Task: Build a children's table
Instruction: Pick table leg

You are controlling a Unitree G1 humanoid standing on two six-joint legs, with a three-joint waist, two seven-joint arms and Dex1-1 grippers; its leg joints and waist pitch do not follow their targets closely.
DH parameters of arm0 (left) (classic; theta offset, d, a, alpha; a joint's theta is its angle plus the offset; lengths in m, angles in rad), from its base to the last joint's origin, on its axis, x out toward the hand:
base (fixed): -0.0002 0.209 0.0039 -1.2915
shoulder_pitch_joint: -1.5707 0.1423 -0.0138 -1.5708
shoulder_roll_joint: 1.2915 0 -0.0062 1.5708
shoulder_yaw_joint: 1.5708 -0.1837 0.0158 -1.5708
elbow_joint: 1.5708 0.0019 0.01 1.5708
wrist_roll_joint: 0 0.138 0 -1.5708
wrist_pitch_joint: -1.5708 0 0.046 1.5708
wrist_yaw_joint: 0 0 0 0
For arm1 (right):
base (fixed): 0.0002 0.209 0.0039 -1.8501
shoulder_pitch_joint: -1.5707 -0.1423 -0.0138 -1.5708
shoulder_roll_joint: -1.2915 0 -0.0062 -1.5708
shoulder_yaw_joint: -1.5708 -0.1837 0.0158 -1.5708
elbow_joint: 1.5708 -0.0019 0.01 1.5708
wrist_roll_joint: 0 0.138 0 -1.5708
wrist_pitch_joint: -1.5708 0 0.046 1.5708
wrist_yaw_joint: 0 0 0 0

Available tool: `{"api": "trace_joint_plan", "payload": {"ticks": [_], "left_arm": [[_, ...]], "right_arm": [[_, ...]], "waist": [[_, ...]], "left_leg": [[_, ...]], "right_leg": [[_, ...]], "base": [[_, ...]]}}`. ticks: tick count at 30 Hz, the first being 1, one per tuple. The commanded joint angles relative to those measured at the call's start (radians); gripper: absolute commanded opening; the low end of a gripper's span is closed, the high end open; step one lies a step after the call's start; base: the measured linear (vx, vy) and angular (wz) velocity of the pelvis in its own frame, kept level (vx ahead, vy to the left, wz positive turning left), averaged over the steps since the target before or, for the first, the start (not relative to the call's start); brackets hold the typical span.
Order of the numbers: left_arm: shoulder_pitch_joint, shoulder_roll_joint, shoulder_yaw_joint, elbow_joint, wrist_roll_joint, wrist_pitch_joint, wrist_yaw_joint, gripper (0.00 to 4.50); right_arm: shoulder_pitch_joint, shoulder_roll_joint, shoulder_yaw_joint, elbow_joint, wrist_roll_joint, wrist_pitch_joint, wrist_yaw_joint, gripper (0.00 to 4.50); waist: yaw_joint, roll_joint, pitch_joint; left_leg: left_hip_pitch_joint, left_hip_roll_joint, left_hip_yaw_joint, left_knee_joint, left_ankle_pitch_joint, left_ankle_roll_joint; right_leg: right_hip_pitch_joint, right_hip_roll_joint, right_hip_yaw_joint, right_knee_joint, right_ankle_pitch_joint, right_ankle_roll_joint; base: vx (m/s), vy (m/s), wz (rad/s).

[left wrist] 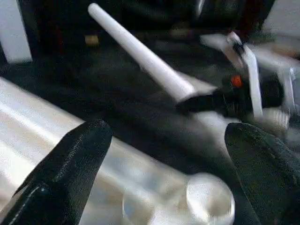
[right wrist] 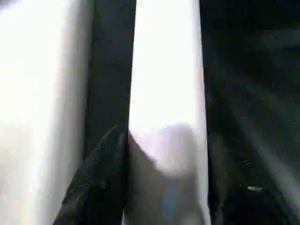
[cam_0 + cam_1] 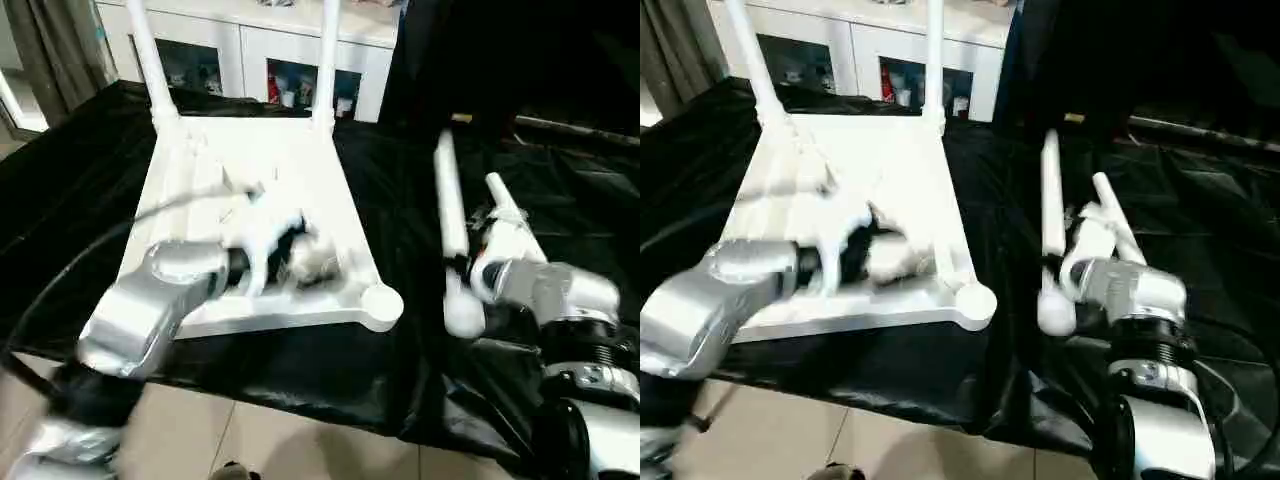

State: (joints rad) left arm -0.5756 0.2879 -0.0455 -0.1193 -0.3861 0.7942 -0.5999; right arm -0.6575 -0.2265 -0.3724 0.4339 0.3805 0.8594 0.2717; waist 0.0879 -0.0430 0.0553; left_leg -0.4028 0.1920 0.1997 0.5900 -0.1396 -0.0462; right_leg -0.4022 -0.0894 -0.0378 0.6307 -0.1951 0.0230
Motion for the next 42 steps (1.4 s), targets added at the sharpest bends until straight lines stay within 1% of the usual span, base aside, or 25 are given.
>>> {"api": "trace_joint_plan", "payload": {"ticks": [1,2,3,5,6,8,10,12,14,16,18,21,22,24,25,27,28,29,30,31,32,35,37,39,42], "left_arm": [[-0.025,-0.033,0.046,0.021,-0.038,0.016,0.053,4.50],[-0.029,-0.041,0.051,0.022,-0.043,0.015,0.057,4.50],[-0.050,-0.074,0.076,0.028,-0.075,0.022,0.066,4.50],[-0.088,-0.126,0.127,0.047,-0.152,0.077,0.072,4.50],[-0.106,-0.149,0.151,0.059,-0.186,0.104,0.079,4.50],[-0.177,-0.217,0.220,0.114,-0.284,0.172,0.105,4.50],[-0.191,-0.230,0.233,0.125,-0.302,0.184,0.112,4.50],[-0.205,-0.242,0.205,0.154,-0.276,0.185,0.115,4.50],[-0.202,-0.243,0.191,0.155,-0.262,0.177,0.115,4.50],[-0.201,-0.259,0.194,0.157,-0.269,0.183,0.127,4.50],[-0.208,-0.279,0.221,0.158,-0.300,0.205,0.147,4.50],[-0.213,-0.285,0.234,0.162,-0.316,0.215,0.165,4.50],[-0.216,-0.291,0.241,0.173,-0.314,0.210,0.190,4.50],[-0.218,-0.302,0.252,0.184,-0.309,0.200,0.216,4.50],[-0.219,-0.304,0.255,0.185,-0.309,0.199,0.220,4.50],[-0.221,-0.331,0.278,0.201,-0.289,0.177,0.282,4.50],[-0.223,-0.334,0.282,0.204,-0.283,0.172,0.294,4.21],[-0.225,-0.345,0.297,0.208,-0.279,0.168,0.324,4.21],[-0.226,-0.347,0.301,0.210,-0.279,0.168,0.331,4.14],[-0.226,-0.354,0.306,0.211,-0.268,0.161,0.358,4.14],[-0.225,-0.354,0.304,0.210,-0.264,0.158,0.362,4.09],[-0.226,-0.357,0.306,0.211,-0.273,0.159,0.370,3.76],[-0.228,-0.357,0.305,0.214,-0.262,0.147,0.384,3.72],[-0.228,-0.358,0.303,0.216,-0.250,0.132,0.399,3.43],[-0.223,-0.359,0.302,0.208,-0.254,0.138,0.404,3.25]], "right_arm": [[0.024,0.006,-0.020,-0.096,0.094,0.004,0.114,1.84],[0.030,0.008,-0.018,-0.112,0.110,0.012,0.137,1.84],[0.053,0.015,-0.009,-0.176,0.178,0.042,0.220,1.84],[0.083,0.026,0.005,-0.259,0.267,0.079,0.319,1.84],[0.095,0.030,0.011,-0.289,0.299,0.089,0.352,1.84],[0.117,0.038,0.042,-0.352,0.351,0.099,0.420,1.84],[0.122,0.040,0.049,-0.363,0.360,0.099,0.432,1.84],[0.128,0.052,0.076,-0.403,0.394,0.113,0.470,1.84],[0.131,0.051,0.085,-0.411,0.396,0.118,0.477,1.84],[0.143,0.045,0.118,-0.428,0.385,0.115,0.495,1.84],[0.156,0.038,0.145,-0.443,0.380,0.114,0.503,1.84],[0.163,0.022,0.187,-0.453,0.344,0.086,0.509,1.84],[0.169,-0.002,0.254,-0.473,0.282,0.041,0.510,1.84],[0.168,-0.012,0.308,-0.483,0.224,0.004,0.485,1.84],[0.167,-0.011,0.314,-0.483,0.216,0.000,0.479,1.84],[0.147,-0.003,0.404,-0.467,0.067,-0.084,0.372,1.84],[0.141,-0.004,0.431,-0.461,0.027,-0.105,0.348,1.84],[0.134,0.009,0.452,-0.448,-0.012,-0.123,0.302,1.84],[0.131,0.013,0.456,-0.445,-0.019,-0.126,0.291,1.84],[0.127,0.018,0.511,-0.437,-0.083,-0.157,0.240,1.84],[0.127,0.017,0.530,-0.437,-0.101,-0.166,0.231,1.84],[0.132,0.031,0.552,-0.446,-0.111,-0.182,0.219,1.84],[0.127,0.051,0.545,-0.434,-0.122,-0.182,0.184,1.84],[0.118,0.070,0.541,-0.408,-0.150,-0.200,0.143,1.84],[0.110,0.079,0.548,-0.393,-0.163,-0.215,0.129,1.84]], "waist": [[0.005,0.003,-0.075],[0.009,0.004,-0.075],[0.007,0.001,-0.074],[0.014,0.003,-0.077],[0.015,-0.003,-0.076],[0.022,-0.001,-0.074],[0.026,-0.005,-0.070],[0.029,-0.005,-0.066],[0.029,-0.006,-0.066],[0.031,-0.006,-0.068],[0.030,-0.007,-0.070],[0.032,-0.009,-0.070],[0.033,-0.007,-0.072],[0.032,-0.010,-0.069],[0.031,-0.006,-0.069],[0.026,-0.010,-0.069],[0.024,-0.011,-0.069],[0.023,-0.008,-0.068],[0.023,-0.007,-0.069],[0.022,-0.012,-0.070],[0.021,-0.009,-0.069],[0.024,-0.011,-0.070],[0.023,-0.011,-0.069],[0.021,-0.012,-0.070],[0.019,-0.013,-0.070]], "left_leg": [[0.035,0.024,-0.015,-0.066,-0.260,-0.072],[0.035,0.025,-0.014,-0.065,-0.249,-0.053],[0.031,0.025,-0.015,-0.066,-0.232,-0.042],[0.032,0.025,-0.012,-0.061,-0.200,-0.021],[0.031,0.026,-0.012,-0.061,-0.193,-0.013],[0.033,0.028,-0.013,-0.062,-0.207,-0.019],[0.033,0.028,-0.014,-0.064,-0.236,-0.028],[0.036,0.029,-0.017,-0.069,-0.267,-0.043],[0.035,0.029,-0.019,-0.071,-0.275,-0.052],[0.032,0.030,-0.021,-0.073,-0.262,-0.058],[0.031,0.031,-0.021,-0.073,-0.248,-0.061],[0.030,0.030,-0.019,-0.070,-0.220,-0.051],[0.029,0.030,-0.019,-0.069,-0.212,-0.055],[0.028,0.029,-0.019,-0.070,-0.213,-0.061],[0.030,0.030,-0.019,-0.071,-0.219,-0.063],[0.027,0.029,-0.021,-0.071,-0.227,-0.069],[0.027,0.028,-0.021,-0.070,-0.227,-0.071],[0.030,0.029,-0.021,-0.071,-0.232,-0.071],[0.030,0.030,-0.021,-0.071,-0.234,-0.073],[0.030,0.029,-0.021,-0.070,-0.232,-0.066],[0.030,0.030,-0.022,-0.071,-0.221,-0.070],[0.033,0.030,-0.019,-0.069,-0.222,-0.061],[0.030,0.029,-0.020,-0.071,-0.215,-0.056],[0.030,0.029,-0.020,-0.070,-0.217,-0.056],[0.031,0.029,-0.020,-0.070,-0.219,-0.058]], "right_leg": [[0.039,-0.036,0.026,-0.074,-0.123,-0.158],[0.040,-0.036,0.027,-0.076,-0.110,-0.160],[0.043,-0.036,0.026,-0.076,-0.099,-0.166],[0.046,-0.037,0.026,-0.071,-0.055,-0.191],[0.044,-0.037,0.025,-0.071,-0.054,-0.203],[0.042,-0.041,0.024,-0.073,-0.095,-0.215],[0.041,-0.044,0.025,-0.082,-0.163,-0.204],[0.036,-0.046,0.026,-0.092,-0.248,-0.164],[0.035,-0.046,0.026,-0.096,-0.276,-0.136],[0.037,-0.046,0.026,-0.095,-0.263,-0.119],[0.039,-0.046,0.026,-0.090,-0.229,-0.126],[0.039,-0.046,0.026,-0.088,-0.187,-0.139],[0.040,-0.047,0.026,-0.086,-0.176,-0.138],[0.041,-0.044,0.026,-0.090,-0.180,-0.126],[0.040,-0.046,0.027,-0.090,-0.190,-0.120],[0.038,-0.047,0.027,-0.093,-0.212,-0.115],[0.039,-0.046,0.026,-0.092,-0.214,-0.113],[0.037,-0.044,0.027,-0.093,-0.220,-0.109],[0.036,-0.045,0.028,-0.092,-0.216,-0.109],[0.038,-0.043,0.027,-0.091,-0.206,-0.111],[0.036,-0.042,0.027,-0.089,-0.187,-0.114],[0.036,-0.041,0.028,-0.086,-0.153,-0.118],[0.038,-0.039,0.028,-0.083,-0.129,-0.120],[0.039,-0.040,0.027,-0.082,-0.119,-0.122],[0.038,-0.041,0.027,-0.081,-0.118,-0.123]], "base": [[0.000,0.000,0.00],[0.000,0.000,0.00],[0.000,0.000,0.00],[0.000,0.000,0.00],[0.000,0.000,0.00],[0.000,0.000,0.00],[0.000,0.000,0.00],[0.000,0.000,0.00],[0.000,0.000,0.00],[0.000,0.000,0.00],[0.000,0.000,0.00],[0.000,0.000,0.00],[0.000,0.000,0.00],[0.000,0.000,0.00],[0.000,0.000,0.00],[0.000,0.000,0.00],[0.000,0.000,0.00],[0.000,0.000,0.00],[0.000,0.000,0.00],[0.000,0.000,0.00],[0.000,0.000,0.00],[0.000,0.000,0.00],[0.000,0.000,0.00],[0.000,0.000,0.00],[0.000,0.000,0.00]]}}
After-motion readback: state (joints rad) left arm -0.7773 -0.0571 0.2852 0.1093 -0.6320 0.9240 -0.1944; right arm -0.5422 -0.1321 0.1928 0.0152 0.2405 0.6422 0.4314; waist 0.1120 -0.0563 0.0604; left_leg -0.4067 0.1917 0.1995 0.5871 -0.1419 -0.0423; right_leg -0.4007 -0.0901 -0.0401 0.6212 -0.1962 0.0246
